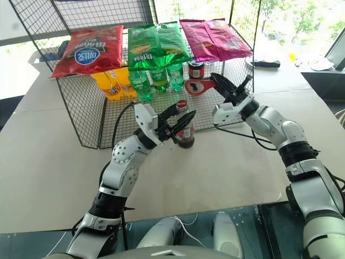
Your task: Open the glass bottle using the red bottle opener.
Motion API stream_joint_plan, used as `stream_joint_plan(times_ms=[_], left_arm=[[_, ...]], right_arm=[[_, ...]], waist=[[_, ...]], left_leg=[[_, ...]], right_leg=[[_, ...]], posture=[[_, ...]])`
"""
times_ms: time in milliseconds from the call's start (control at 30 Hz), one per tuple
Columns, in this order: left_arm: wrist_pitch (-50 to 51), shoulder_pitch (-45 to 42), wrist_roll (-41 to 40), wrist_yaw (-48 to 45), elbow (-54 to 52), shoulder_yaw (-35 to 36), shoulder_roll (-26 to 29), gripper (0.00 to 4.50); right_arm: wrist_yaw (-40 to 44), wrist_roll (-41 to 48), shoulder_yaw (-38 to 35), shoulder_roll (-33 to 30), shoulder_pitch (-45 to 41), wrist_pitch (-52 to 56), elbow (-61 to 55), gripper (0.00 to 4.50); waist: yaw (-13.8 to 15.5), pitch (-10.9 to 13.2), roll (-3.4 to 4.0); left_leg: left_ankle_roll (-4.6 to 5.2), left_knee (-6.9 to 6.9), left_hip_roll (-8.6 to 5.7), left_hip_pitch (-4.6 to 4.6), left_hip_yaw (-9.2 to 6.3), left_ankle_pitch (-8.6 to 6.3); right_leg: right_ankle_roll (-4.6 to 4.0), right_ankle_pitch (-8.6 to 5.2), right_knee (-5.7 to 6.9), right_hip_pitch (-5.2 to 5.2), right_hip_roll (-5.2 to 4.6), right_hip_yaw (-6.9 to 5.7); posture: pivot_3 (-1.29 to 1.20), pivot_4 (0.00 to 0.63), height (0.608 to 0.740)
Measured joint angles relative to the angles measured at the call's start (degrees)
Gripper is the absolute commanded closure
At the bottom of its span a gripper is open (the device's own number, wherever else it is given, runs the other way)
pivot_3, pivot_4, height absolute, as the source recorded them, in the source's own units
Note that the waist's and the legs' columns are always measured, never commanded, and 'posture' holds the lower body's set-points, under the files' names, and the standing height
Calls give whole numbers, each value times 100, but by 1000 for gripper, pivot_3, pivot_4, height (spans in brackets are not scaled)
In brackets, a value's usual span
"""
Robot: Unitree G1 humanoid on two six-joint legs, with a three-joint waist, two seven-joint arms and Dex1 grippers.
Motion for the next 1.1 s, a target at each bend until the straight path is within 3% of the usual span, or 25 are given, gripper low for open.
stream_joint_plan(times_ms=[433,867,1100], left_arm=[[-6,73,4,13,-51,32,11,2897],[-8,109,34,15,-49,58,12,2897],[-9,108,38,14,-35,58,9,2897]], right_arm=[[1054,1112,43,495,1040,60,-871,4500],[1878,1503,50,726,1287,476,-1258,4500],[1852,1328,27,672,1238,481,-1277,4500]], waist=[[-13,-4,-2],[-16,-25,2],[-14,-34,6]], left_leg=[[0,5,4,2,-1,0],[0,6,8,9,2,0],[0,6,8,11,2,0]], right_leg=[[2,2,2,2,3,0],[1,6,5,5,9,3],[1,6,7,6,9,3]], posture=[[0,150,740],[0,150,740],[0,150,740]])
